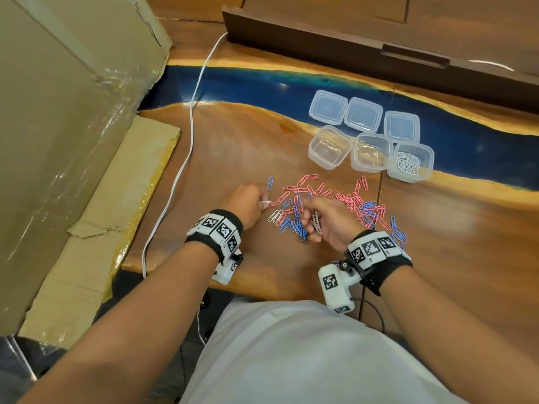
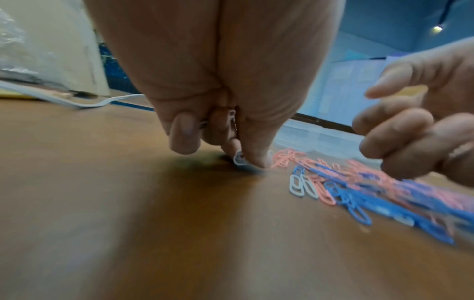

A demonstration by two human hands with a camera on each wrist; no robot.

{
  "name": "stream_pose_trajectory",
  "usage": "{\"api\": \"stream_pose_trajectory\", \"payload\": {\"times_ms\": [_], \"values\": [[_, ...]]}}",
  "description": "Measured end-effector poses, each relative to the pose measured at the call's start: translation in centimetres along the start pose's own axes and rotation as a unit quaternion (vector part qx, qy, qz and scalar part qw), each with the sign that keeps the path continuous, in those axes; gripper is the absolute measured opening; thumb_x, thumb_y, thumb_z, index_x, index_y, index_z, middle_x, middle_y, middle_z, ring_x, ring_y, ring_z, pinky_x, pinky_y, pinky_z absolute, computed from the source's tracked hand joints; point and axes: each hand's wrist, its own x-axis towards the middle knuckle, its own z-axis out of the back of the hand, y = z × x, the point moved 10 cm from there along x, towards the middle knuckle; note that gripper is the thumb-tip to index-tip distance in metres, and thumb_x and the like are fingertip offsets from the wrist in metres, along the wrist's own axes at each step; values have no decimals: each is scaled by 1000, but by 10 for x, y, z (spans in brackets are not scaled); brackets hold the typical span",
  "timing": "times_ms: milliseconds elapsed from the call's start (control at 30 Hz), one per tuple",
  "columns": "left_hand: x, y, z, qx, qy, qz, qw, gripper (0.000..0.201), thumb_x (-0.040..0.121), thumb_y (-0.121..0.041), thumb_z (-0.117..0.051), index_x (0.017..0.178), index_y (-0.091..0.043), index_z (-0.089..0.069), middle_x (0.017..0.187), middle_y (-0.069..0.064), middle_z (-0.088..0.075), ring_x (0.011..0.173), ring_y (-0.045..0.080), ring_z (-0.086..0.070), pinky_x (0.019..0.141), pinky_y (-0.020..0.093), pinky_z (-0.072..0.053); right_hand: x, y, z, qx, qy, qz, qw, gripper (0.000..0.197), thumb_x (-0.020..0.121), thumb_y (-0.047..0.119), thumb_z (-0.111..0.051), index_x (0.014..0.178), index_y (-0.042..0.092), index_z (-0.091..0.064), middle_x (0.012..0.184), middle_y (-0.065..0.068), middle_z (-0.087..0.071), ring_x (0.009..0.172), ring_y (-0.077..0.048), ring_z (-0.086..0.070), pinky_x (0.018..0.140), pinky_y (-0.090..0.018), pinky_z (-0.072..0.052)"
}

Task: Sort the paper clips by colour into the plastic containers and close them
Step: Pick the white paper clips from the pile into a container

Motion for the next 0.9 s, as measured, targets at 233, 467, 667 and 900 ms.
{"api": "stream_pose_trajectory", "payload": {"times_ms": [233,467,667,900], "values": [[-19,20,4,-147,-56,37,987,10,90,-13,-60,99,-14,-63,73,-2,-56,72,19,-51,63,25,-38,15,30,-22,-431,-42,131,892,14,82,29,-73,74,18,-68,55,5,-48,50,-10,-41,54,-26,-35],[-27,34,-2,-212,-57,85,972,18,94,-8,-43,85,-14,-57,68,-8,-48,64,10,-43,58,23,-33,29,29,-56,-647,-6,156,746,15,85,25,-62,100,25,-67,93,-2,-68,91,-25,-60,67,-27,-36],[-27,34,-16,-253,-22,99,962,27,95,-8,-42,73,-20,-52,65,-2,-52,57,12,-44,59,25,-36,46,26,-66,-688,32,104,718,7,83,18,-61,77,20,-61,85,-5,-66,82,-27,-61,67,-29,-44],[-28,14,-19,-202,5,77,976,23,92,-2,-41,84,-17,-56,73,-2,-53,62,11,-46,60,25,-37,46,31,-32,-473,26,83,877,18,88,11,-55,71,17,-54,63,3,-52,57,-14,-48,54,-24,-38]]}}
